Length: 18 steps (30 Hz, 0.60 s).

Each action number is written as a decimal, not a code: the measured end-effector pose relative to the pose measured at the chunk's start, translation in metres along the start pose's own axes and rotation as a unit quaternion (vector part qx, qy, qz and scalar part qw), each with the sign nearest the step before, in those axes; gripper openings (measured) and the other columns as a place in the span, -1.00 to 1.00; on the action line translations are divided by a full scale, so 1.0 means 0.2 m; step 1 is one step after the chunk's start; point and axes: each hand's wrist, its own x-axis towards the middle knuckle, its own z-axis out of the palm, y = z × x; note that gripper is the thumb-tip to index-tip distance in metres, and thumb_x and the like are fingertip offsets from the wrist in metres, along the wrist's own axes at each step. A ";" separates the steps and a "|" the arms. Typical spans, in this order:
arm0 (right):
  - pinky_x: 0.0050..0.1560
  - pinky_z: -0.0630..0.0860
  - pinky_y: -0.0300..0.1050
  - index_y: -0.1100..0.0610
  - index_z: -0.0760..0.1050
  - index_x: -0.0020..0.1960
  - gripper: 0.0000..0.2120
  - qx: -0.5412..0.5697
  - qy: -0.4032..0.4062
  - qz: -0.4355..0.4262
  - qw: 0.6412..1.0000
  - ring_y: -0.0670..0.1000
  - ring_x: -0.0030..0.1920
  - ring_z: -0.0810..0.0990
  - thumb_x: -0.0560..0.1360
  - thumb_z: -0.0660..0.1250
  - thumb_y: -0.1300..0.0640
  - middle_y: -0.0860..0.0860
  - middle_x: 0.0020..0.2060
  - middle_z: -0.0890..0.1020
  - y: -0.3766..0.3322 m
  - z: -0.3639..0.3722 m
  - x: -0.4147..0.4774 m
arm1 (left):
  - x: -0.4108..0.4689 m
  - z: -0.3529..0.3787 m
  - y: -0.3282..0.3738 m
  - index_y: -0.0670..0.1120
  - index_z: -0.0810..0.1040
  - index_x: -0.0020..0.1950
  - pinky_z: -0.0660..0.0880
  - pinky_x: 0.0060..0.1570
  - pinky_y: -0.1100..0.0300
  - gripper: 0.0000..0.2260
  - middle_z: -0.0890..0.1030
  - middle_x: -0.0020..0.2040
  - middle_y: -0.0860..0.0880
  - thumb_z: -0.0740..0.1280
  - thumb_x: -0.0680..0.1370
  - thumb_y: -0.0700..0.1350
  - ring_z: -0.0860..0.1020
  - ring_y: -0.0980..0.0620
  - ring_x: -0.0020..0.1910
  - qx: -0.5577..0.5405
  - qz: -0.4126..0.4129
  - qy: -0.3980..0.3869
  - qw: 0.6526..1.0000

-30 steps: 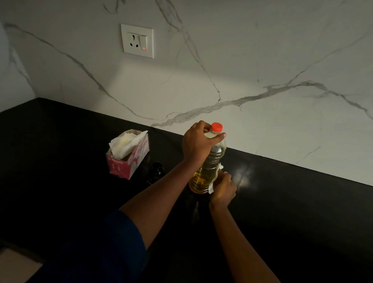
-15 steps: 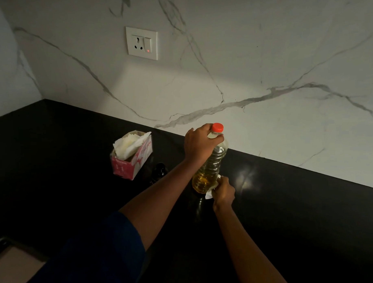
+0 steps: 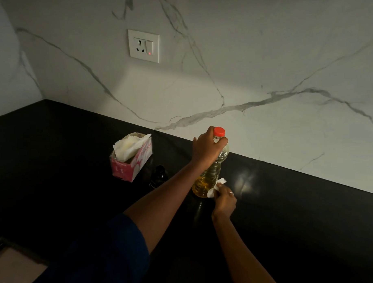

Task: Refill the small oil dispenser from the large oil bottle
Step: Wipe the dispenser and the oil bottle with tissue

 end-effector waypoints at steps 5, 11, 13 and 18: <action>0.05 0.58 -0.03 0.20 0.57 0.06 -0.82 -0.058 -0.014 -0.024 0.998 0.03 -0.01 0.62 0.51 0.26 0.31 0.09 -0.04 0.64 -0.13 0.03 0.09 | 0.02 0.01 -0.01 -0.15 0.44 0.19 0.32 0.30 -0.16 -0.69 0.59 0.07 -0.12 0.32 0.51 -0.03 0.53 -0.09 0.12 0.025 0.010 -0.004 1.000; -0.22 0.57 -0.20 0.20 0.53 -0.11 -0.77 0.142 -0.052 0.011 0.988 -0.04 -0.16 0.61 0.51 0.16 0.44 0.08 -0.16 0.60 -0.16 0.02 0.08 | 0.04 0.01 -0.01 -0.14 0.43 0.22 0.28 0.32 -0.14 -0.63 0.59 0.11 -0.11 0.33 0.51 0.04 0.51 -0.09 0.16 0.034 0.010 -0.009 0.999; -0.09 0.55 -0.12 0.22 0.53 -0.08 -0.81 0.091 -0.042 0.031 0.994 -0.01 -0.10 0.57 0.52 0.18 0.41 0.10 -0.11 0.59 -0.09 0.02 0.08 | 0.04 0.01 -0.01 -0.14 0.44 0.21 0.30 0.31 -0.14 -0.65 0.59 0.10 -0.12 0.33 0.51 0.02 0.52 -0.09 0.14 0.034 0.012 -0.009 0.999; -0.11 0.53 -0.13 0.22 0.51 0.04 -0.83 0.007 -0.018 0.035 0.999 0.00 -0.11 0.55 0.53 0.20 0.37 0.09 -0.11 0.58 -0.05 0.03 0.12 | 0.05 0.01 -0.02 -0.16 0.47 0.19 0.37 0.26 -0.06 -0.67 0.57 0.11 -0.13 0.33 0.50 -0.03 0.50 -0.10 0.14 0.027 0.018 -0.016 0.999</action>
